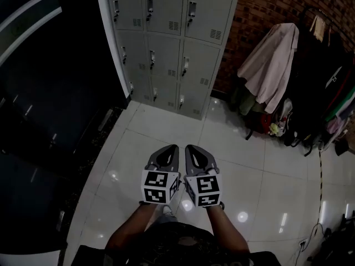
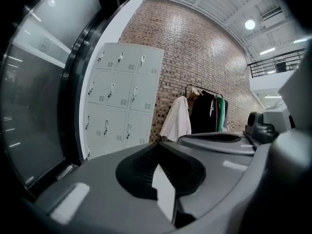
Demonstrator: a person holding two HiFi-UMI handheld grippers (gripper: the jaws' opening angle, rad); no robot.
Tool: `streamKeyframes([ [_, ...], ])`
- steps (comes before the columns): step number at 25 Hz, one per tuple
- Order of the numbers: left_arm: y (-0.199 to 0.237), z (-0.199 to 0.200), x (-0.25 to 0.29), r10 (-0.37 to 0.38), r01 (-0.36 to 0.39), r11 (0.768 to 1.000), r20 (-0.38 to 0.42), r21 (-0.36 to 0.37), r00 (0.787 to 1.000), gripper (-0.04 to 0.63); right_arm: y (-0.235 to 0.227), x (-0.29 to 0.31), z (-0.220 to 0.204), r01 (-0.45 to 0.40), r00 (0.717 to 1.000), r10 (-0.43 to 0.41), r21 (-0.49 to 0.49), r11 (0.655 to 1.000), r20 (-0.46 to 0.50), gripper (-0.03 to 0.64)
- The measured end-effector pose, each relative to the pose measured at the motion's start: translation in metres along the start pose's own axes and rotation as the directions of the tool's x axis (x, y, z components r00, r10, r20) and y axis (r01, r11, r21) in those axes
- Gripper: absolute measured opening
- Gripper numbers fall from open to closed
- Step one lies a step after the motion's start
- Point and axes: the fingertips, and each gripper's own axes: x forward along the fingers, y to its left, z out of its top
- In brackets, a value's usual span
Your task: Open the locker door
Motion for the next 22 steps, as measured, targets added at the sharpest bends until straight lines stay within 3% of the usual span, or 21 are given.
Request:
streamKeyframes([
  [12, 0.056, 0.018, 0.048, -0.026, 0.026, 0.999, -0.011, -0.019, 1.000, 0.005, -0.005, 0.071, 0.009, 0.024, 1.000, -0.024, -0.017, 1.000, -0.015, 0.000],
  [22, 0.074, 0.034, 0.117, -0.005, 0.005, 1.000, 0.007, 0.004, 1.000, 0.005, -0.061, 0.136, 0.022, 0.025, 0.999, -0.024, -0.031, 0.999, 0.029, 0.000],
])
